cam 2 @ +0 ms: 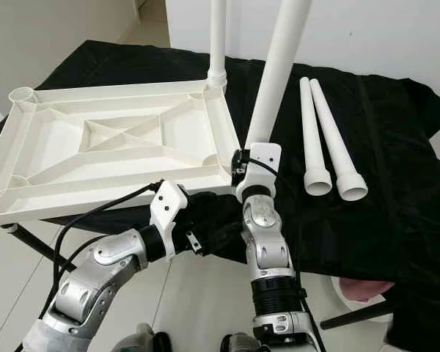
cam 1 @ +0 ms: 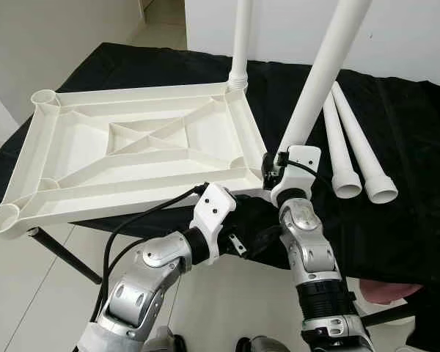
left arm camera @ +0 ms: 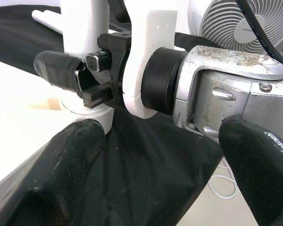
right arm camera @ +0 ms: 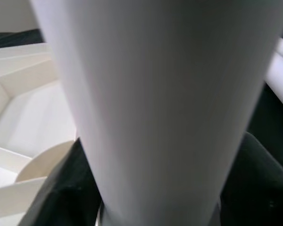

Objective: Building children table

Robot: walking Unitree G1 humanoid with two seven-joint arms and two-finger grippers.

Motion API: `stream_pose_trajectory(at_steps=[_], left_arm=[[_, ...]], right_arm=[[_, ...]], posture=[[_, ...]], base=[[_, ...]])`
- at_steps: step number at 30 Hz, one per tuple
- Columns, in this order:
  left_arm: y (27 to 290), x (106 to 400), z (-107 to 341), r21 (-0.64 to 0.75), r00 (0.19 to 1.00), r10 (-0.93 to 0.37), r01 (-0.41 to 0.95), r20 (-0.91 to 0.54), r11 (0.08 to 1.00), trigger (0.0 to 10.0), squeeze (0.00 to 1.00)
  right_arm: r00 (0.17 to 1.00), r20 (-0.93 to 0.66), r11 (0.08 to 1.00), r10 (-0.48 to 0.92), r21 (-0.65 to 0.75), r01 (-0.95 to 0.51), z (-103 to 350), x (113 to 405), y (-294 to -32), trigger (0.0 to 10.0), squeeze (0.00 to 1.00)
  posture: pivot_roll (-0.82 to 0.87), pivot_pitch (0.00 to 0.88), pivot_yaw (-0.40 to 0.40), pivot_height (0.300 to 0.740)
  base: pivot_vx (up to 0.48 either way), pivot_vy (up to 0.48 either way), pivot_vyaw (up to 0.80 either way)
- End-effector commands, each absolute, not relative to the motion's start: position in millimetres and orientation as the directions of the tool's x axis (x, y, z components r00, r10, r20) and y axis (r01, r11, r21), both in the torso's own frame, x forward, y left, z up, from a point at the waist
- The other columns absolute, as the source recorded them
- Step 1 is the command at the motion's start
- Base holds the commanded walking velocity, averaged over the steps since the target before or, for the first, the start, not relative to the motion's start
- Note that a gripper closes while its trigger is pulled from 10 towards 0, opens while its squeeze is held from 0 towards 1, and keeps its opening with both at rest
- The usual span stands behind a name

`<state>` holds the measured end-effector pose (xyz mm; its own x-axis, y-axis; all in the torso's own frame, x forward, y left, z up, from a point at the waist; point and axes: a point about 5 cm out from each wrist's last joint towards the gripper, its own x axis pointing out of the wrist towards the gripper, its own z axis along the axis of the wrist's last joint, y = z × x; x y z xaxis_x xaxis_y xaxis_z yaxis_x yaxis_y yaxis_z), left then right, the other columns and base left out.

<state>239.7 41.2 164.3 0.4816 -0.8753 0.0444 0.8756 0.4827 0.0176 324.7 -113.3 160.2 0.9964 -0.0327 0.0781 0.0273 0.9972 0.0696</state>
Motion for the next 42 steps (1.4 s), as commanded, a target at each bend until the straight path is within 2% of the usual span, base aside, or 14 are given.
stream_pose_trajectory(at_steps=[1,7,8,10,14,16,17,19,33,35,36,37,38,42], left_arm=[[40,241,164,0.015,0.492,-0.87,0.87,0.038,0.493,10.0,0.0],[40,241,164,0.017,0.493,-0.869,0.869,0.039,0.494,10.0,0.0],[40,241,164,0.017,0.494,-0.868,0.869,0.039,0.495,10.0,0.0],[40,241,164,0.017,0.494,-0.868,0.869,0.039,0.495,10.0,0.0],[40,243,165,0.019,0.499,-0.866,0.866,0.04,0.5,10.0,0.0],[40,243,165,0.019,0.499,-0.866,0.866,0.04,0.5,10.0,0.0],[40,243,166,0.02,0.498,-0.866,0.866,0.04,0.5,10.0,0.0],[40,243,166,0.021,0.498,-0.866,0.866,0.041,0.499,10.0,0.0],[40,243,167,0.024,0.495,-0.868,0.868,0.04,0.496,10.0,0.0],[40,244,167,0.026,0.495,-0.868,0.868,0.041,0.496,10.0,0.0],[40,244,167,0.026,0.496,-0.867,0.867,0.041,0.497,10.0,0.0],[40,244,167,0.026,0.496,-0.867,0.867,0.041,0.497,10.0,0.0],[40,244,167,0.026,0.497,-0.867,0.867,0.041,0.498,10.0,0.0],[39,243,167,0.021,0.495,-0.868,0.868,0.041,0.496,10.0,0.0]], right_arm=[[0.999,0.049,0.995,-0.004,0.095,-0.001,154,322,-105,10.0,1.0],[0.993,0.072,0.991,0.092,0.092,-0.099,161,326,-108,10.0,1.0],[0.989,0.071,0.987,0.128,0.086,-0.134,162,329,-110,10.0,0.0],[0.989,0.071,0.987,0.128,0.086,-0.134,162,329,-110,10.0,0.0],[0.942,0.051,0.943,0.331,0.015,-0.332,164,338,-115,10.0,0.0],[0.937,0.052,0.938,0.345,0.007,-0.346,164,339,-115,10.0,0.0],[0.906,0.04,0.907,0.421,-0.039,-0.419,164,341,-116,10.0,0.0],[0.887,0.03,0.886,0.462,-0.073,-0.459,165,343,-117,10.0,0.0],[0.776,-0.019,0.751,0.63,-0.239,-0.615,167,347,-128,10.0,0.0],[0.766,-0.032,0.737,0.642,-0.252,-0.628,167,349,-130,9.6,0.0],[0.754,-0.043,0.723,0.656,-0.251,-0.643,167,351,-132,1.4,0.0],[0.754,-0.043,0.723,0.656,-0.251,-0.643,167,351,-132,1.4,0.0],[0.747,-0.05,0.717,0.663,-0.247,-0.652,167,352,-134,0.1,0.0],[0.74,-0.056,0.709,0.67,-0.247,-0.661,166,353,-135,0.0,0.0]], posture=[[-0.06,0.06,0.019,0.74],[-0.06,0.063,0.019,0.74],[-0.06,0.063,0.019,0.74],[-0.06,0.063,0.019,0.74],[-0.06,0.074,0.018,0.74],[-0.06,0.074,0.018,0.74],[-0.06,0.08,0.022,0.74],[-0.06,0.08,0.022,0.74],[-0.06,0.081,0.029,0.74],[-0.06,0.079,0.023,0.74],[-0.06,0.08,0.022,0.74],[-0.06,0.08,0.022,0.74],[-0.06,0.08,0.02,0.74],[-0.06,0.08,0.02,0.74]], base=[[0.0,0.0,0.0],[0.0,0.0,0.0],[0.0,0.0,0.0],[0.0,0.0,0.0],[0.0,0.0,0.0],[0.0,0.0,0.0],[0.0,0.0,0.0],[0.0,0.0,0.0],[0.0,0.0,0.0],[0.0,0.0,0.0],[0.0,0.0,0.0],[0.0,0.0,0.0],[0.0,0.0,0.0],[0.0,0.0,0.0]])
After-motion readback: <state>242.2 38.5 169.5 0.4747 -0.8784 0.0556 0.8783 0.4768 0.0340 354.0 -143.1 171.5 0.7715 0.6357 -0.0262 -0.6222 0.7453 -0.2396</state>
